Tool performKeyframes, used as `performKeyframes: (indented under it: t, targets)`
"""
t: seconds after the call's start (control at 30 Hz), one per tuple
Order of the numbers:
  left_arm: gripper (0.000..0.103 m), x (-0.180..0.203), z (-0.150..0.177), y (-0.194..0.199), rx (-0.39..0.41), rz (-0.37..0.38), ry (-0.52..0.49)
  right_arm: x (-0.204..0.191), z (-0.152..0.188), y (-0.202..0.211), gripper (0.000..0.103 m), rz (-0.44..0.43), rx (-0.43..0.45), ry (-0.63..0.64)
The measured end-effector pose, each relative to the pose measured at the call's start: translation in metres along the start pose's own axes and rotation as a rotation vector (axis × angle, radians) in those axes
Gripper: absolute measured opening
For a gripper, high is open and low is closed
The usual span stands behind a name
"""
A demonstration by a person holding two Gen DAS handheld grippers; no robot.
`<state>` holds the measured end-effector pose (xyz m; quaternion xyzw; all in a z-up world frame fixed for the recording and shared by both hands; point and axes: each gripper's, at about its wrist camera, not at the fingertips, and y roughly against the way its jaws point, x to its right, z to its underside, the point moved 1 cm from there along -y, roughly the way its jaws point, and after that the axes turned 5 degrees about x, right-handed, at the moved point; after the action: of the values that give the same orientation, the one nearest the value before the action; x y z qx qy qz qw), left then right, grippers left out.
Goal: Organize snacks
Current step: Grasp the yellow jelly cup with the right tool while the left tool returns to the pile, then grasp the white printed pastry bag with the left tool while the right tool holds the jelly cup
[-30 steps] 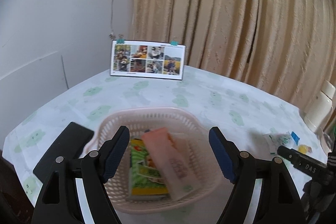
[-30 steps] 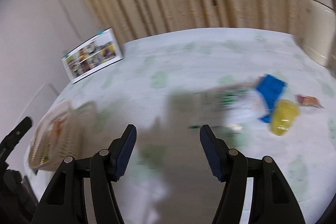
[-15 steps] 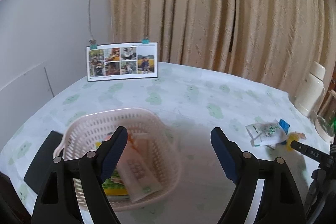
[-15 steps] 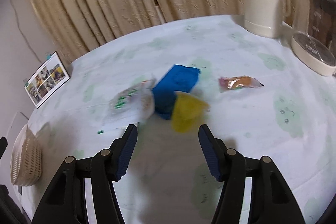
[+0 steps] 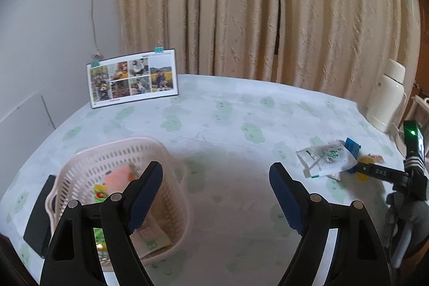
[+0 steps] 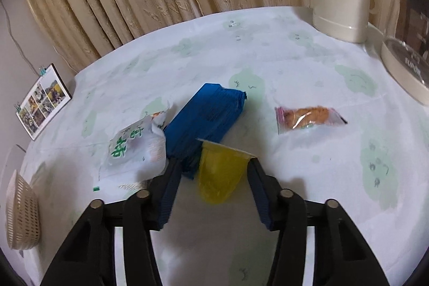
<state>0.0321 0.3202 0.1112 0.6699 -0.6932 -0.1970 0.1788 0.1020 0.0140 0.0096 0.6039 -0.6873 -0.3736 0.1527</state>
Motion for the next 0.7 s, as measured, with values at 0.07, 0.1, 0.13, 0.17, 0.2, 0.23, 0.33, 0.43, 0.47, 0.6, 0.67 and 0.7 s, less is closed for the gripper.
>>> performKeyframes:
  t: [0.07,0.1,0.13,0.17,0.2,0.23,0.33,0.43,0.47,0.6,0.67,0.7]
  targets:
    - [0.082,0.007,0.0,-0.005,-0.009,0.013,-0.015,0.001,-0.001,-0.001,0.037,-0.001,0.0,0.011]
    - [0.082,0.01,-0.001,-0.007,-0.014,0.019,-0.021,0.002,-0.001,0.0,0.034,-0.004,-0.001,0.015]
    - [0.082,0.013,-0.001,-0.01,-0.02,0.027,-0.027,0.003,-0.001,0.0,0.031,-0.009,-0.003,0.018]
    - [0.082,0.018,-0.001,-0.014,-0.027,0.038,-0.034,0.005,-0.001,0.001,0.031,-0.014,-0.005,0.023]
    - [0.082,0.022,-0.002,-0.017,-0.033,0.049,-0.039,0.006,-0.001,0.002,0.031,-0.016,-0.005,0.027]
    - [0.082,0.027,-0.002,-0.021,-0.04,0.065,-0.045,0.008,0.0,0.002,0.031,-0.017,-0.005,0.032]
    - [0.082,0.044,-0.001,-0.034,-0.071,0.117,-0.073,0.012,0.001,0.006,0.031,-0.034,-0.005,0.035]
    - [0.082,0.065,0.0,-0.049,-0.103,0.173,-0.112,0.019,0.002,0.01,0.031,-0.045,-0.003,0.025]
    - [0.082,0.072,0.0,-0.054,-0.112,0.189,-0.124,0.022,0.002,0.011,0.031,-0.048,-0.003,0.019]
    - [0.082,0.102,0.002,-0.075,-0.152,0.261,-0.186,0.029,0.002,0.015,0.031,-0.065,-0.002,0.004]
    - [0.082,0.119,0.003,-0.085,-0.17,0.302,-0.224,0.031,0.002,0.017,0.031,-0.075,-0.001,-0.002]
    - [0.082,0.125,0.004,-0.09,-0.177,0.316,-0.239,0.031,0.002,0.018,0.031,-0.079,-0.001,-0.003]
